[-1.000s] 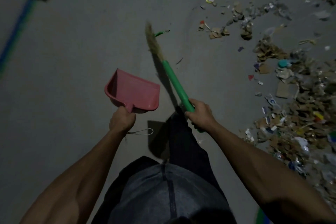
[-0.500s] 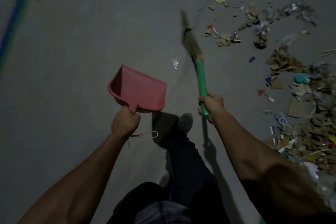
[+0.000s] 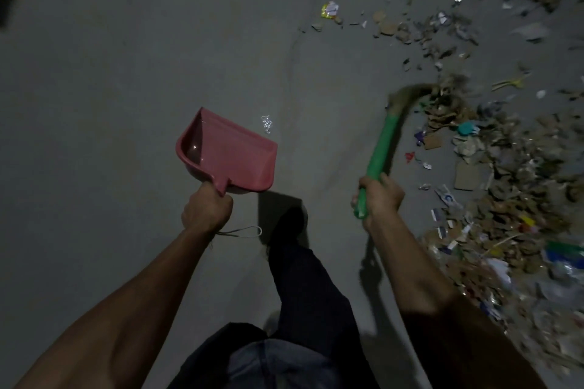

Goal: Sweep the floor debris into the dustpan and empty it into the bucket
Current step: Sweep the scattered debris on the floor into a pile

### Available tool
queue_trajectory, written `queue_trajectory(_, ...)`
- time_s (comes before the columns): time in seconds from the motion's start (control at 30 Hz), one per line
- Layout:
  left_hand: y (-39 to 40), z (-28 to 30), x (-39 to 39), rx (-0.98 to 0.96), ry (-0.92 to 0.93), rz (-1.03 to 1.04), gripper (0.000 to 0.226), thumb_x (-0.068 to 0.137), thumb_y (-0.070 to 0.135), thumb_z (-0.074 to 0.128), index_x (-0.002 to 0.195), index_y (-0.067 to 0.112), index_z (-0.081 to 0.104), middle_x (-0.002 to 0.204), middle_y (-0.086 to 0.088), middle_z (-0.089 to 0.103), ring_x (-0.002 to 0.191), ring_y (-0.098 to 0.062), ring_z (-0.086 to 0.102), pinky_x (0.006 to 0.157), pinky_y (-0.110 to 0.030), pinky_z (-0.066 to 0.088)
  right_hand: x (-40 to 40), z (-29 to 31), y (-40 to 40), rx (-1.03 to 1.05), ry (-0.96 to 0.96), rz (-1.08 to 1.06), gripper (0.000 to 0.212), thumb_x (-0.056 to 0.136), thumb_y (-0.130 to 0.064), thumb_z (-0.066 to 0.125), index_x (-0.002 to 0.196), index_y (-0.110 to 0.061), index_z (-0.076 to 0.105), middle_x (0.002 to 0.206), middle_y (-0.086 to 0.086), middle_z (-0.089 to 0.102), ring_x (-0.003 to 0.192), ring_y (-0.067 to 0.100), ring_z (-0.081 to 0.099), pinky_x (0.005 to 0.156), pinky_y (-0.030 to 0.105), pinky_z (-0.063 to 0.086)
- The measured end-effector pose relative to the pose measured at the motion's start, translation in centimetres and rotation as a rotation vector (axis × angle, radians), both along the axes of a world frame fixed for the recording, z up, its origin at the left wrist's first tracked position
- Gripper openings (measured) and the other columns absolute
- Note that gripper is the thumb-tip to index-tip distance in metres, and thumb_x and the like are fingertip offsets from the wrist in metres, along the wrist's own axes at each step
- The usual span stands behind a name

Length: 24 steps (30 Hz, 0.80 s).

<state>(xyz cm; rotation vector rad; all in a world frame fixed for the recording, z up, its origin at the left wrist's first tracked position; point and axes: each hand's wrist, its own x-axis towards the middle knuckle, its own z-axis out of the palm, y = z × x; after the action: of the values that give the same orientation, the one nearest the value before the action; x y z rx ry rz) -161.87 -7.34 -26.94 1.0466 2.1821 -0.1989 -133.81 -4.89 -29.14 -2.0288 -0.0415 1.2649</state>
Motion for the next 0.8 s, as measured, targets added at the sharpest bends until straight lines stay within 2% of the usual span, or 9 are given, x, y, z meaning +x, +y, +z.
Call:
queue_trajectory(0.07, -0.1, 0.4, 0.1, -0.003, 0.014, -0.006, 0.023, 0.086, 0.019, 0.050, 0.105, 0.007, 0.054, 0.104, -0.018, 0.062, 0.093, -0.037, 0.059, 0.081, -0.042, 0.048, -1.5, 1.1, -3.1, 0.018, 0.031, 0.126, 0.024, 0.084, 0.008, 0.058, 0.093, -0.014, 0.061, 0.059, 0.009, 0.050, 0.032, 0.015, 0.044, 0.035, 0.023, 0.039)
queue_trajectory(0.1, -0.2, 0.6, 0.1, -0.008, 0.020, -0.006, 0.024, 0.086, 0.019, 0.050, 0.106, 0.007, 0.054, 0.104, -0.018, 0.062, 0.094, -0.037, 0.059, 0.082, -0.042, 0.049, -2.2, 1.6, -4.5, 0.009, 0.042, 0.199, 0.033, 0.085, 0.006, 0.060, 0.111, -0.013, 0.062, 0.058, 0.008, 0.054, 0.033, 0.016, 0.045, 0.036, 0.024, 0.040)
queue_trajectory(0.17, -0.3, 1.0, -0.1, -0.015, 0.038, -0.005, 0.027, 0.087, 0.019, 0.049, 0.110, 0.006, 0.054, 0.108, -0.019, 0.062, 0.097, -0.038, 0.059, 0.084, -0.042, 0.049, -3.4, 2.3, -6.8, -0.015, 0.084, 0.340, 0.062, 0.085, 0.001, 0.062, 0.141, -0.021, 0.048, 0.055, 0.002, 0.060, 0.036, 0.018, 0.049, 0.038, 0.026, 0.042)
queue_trajectory(0.2, -0.4, 1.1, -0.2, -0.018, 0.051, -0.006, 0.028, 0.087, 0.019, 0.049, 0.112, 0.006, 0.054, 0.110, -0.019, 0.062, 0.099, -0.039, 0.059, 0.083, -0.042, 0.048, -4.0, 2.6, -7.8, -0.013, 0.106, 0.416, 0.068, 0.085, -0.002, 0.063, 0.146, -0.024, 0.043, 0.054, -0.001, 0.063, 0.038, 0.018, 0.050, 0.039, 0.027, 0.044)
queue_trajectory(0.33, -0.7, 1.4, -0.9, -0.052, 0.087, -0.012, 0.028, 0.087, 0.019, 0.049, 0.111, 0.005, 0.053, 0.109, -0.020, 0.062, 0.099, -0.039, 0.060, 0.085, -0.043, 0.050, -6.1, 2.8, -9.8, -0.055, 0.186, 0.654, 0.071, 0.084, -0.011, 0.066, 0.148, -0.028, 0.039, 0.068, 0.002, 0.069, 0.041, 0.019, 0.055, 0.042, 0.028, 0.046)
queue_trajectory(0.5, -0.7, 1.0, -1.6, -0.072, 0.112, -0.003, 0.032, 0.085, 0.021, 0.049, 0.112, 0.005, 0.054, 0.112, -0.021, 0.062, 0.101, -0.040, 0.060, 0.087, -0.044, 0.050, -6.6, 1.2, -8.8, -0.214, 0.180, 0.797, 0.071, 0.084, -0.008, 0.067, 0.148, -0.022, 0.041, 0.076, 0.009, 0.067, 0.038, 0.014, 0.056, 0.039, 0.023, 0.044)
queue_trajectory(0.67, -0.1, 0.3, -1.6, -0.076, 0.105, 0.006, 0.033, 0.085, 0.022, 0.050, 0.113, 0.004, 0.054, 0.115, -0.022, 0.061, 0.104, -0.041, 0.059, 0.087, -0.044, 0.048, -2.4, 0.2, -8.1, -0.336, 0.090, 0.641, 0.059, 0.083, -0.001, 0.064, 0.139, -0.014, 0.050, 0.073, 0.014, 0.062, 0.041, 0.021, 0.053, 0.043, 0.027, 0.044)
queue_trajectory(0.8, 1.0, 0.0, -1.1, -0.072, 0.077, -0.019, 0.032, 0.085, 0.021, 0.049, 0.112, 0.005, 0.053, 0.112, -0.022, 0.061, 0.101, -0.040, 0.059, 0.086, -0.044, 0.049, 2.1, -0.3, -5.5, -0.341, -0.015, 0.447, 0.034, 0.082, 0.005, 0.062, 0.116, 0.001, 0.062, 0.062, 0.014, 0.055, 0.038, 0.021, 0.049, 0.036, 0.024, 0.040)
